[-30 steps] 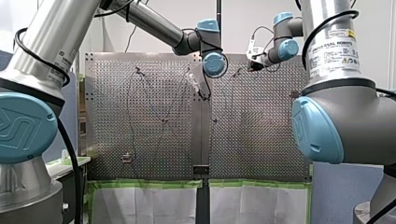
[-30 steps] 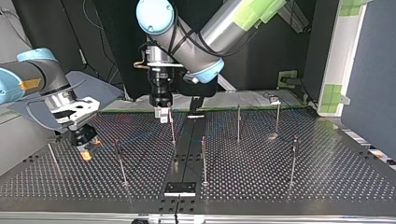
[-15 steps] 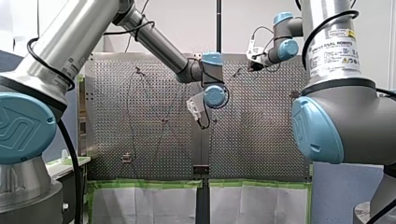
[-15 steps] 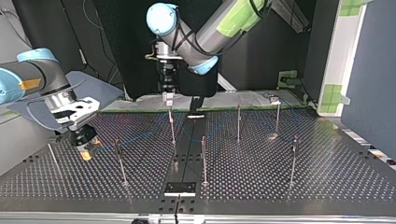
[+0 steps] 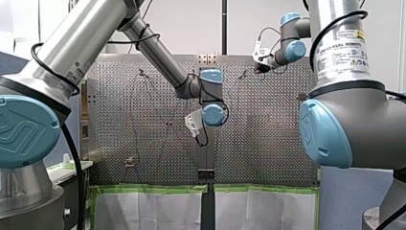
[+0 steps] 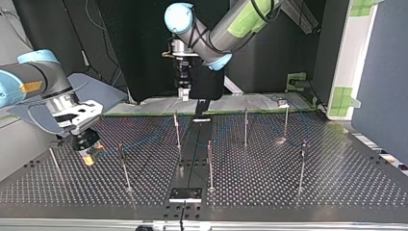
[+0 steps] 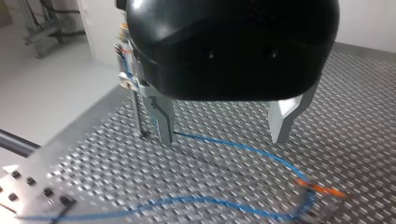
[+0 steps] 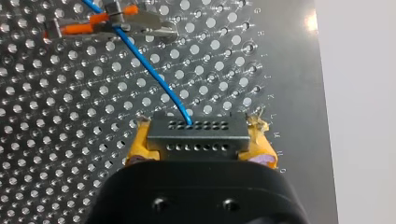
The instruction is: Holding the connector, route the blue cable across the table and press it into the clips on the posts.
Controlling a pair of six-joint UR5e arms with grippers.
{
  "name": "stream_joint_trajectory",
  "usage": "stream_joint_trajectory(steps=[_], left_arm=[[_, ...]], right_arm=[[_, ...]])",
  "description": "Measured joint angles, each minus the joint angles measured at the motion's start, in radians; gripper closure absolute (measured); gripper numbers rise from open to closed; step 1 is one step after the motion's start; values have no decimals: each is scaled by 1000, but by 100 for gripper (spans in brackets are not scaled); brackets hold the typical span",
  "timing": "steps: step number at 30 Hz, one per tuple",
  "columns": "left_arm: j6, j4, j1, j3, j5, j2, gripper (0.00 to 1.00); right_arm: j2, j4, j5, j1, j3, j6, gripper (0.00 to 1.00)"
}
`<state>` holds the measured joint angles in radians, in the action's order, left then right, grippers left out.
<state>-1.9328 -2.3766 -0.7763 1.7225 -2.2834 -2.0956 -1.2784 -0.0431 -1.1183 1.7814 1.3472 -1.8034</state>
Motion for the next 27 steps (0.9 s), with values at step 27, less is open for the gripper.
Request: stream_joint_trajectory(steps=[27], left_arm=[[0, 228, -55, 228, 0, -165, 0]], right_arm=[[1, 1, -4, 0, 2, 2, 100]])
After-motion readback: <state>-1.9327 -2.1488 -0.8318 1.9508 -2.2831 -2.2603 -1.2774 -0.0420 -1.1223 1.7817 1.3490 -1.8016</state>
